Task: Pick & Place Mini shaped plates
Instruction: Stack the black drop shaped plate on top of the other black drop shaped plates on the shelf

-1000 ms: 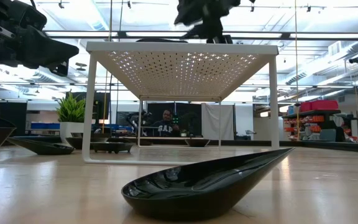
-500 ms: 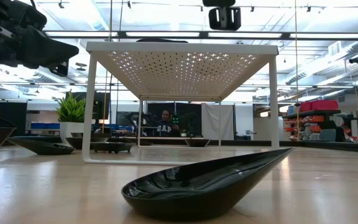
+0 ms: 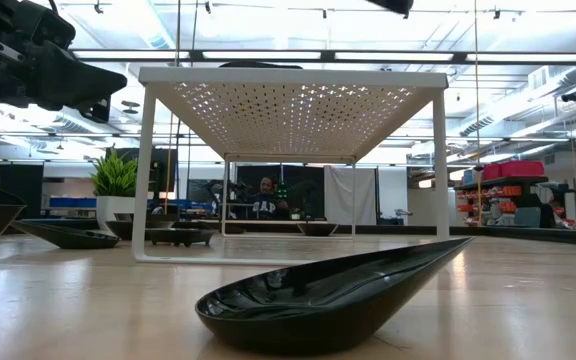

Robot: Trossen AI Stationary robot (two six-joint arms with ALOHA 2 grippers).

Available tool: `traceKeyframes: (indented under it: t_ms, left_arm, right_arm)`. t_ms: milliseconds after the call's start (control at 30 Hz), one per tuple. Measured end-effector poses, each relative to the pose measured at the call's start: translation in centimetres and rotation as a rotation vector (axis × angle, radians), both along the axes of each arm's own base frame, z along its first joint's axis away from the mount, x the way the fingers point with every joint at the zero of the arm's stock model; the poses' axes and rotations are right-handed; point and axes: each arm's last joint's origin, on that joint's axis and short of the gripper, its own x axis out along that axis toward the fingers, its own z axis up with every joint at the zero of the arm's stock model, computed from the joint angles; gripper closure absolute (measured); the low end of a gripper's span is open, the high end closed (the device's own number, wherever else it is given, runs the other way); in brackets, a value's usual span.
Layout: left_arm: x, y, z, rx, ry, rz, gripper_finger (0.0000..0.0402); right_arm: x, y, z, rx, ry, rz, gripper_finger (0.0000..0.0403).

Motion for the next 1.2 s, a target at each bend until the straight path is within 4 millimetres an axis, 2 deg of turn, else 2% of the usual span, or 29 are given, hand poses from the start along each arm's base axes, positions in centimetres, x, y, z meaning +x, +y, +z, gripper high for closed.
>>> traceKeyframes:
  t_ms: [233,367,533,700,867,1200]
  left_arm:
    - [0.0,0.0,0.0,0.000,0.000,0.000,0.0381]
    - [0.0,0.0,0.0,0.000,0.000,0.000,0.0381]
    - [0.0,0.0,0.0,0.000,0.001,-0.001,0.0381]
    - [0.0,0.0,0.0,0.000,0.000,0.000,0.0381]
    - [0.0,0.0,0.0,0.000,0.000,0.000,0.0381]
    - [0.0,0.0,0.0,0.000,0.000,0.000,0.0381]
  right_arm:
    - [-1.5,3.0,-0.4,-0.097,-0.027,0.008,0.0282]
    - [-2.6,4.2,-2.4,-0.155,-0.003,0.022,0.0282]
    - [-4.0,5.4,-5.3,-0.133,0.064,0.010,0.0282]
    - [-4.9,6.3,-7.9,-0.039,0.074,0.001,0.0282]
    - [-5.8,7.0,-10.4,0.145,0.106,-0.013,0.0282]
    - [-7.0,6.2,-14.6,0.347,0.226,-0.277,0.0282]
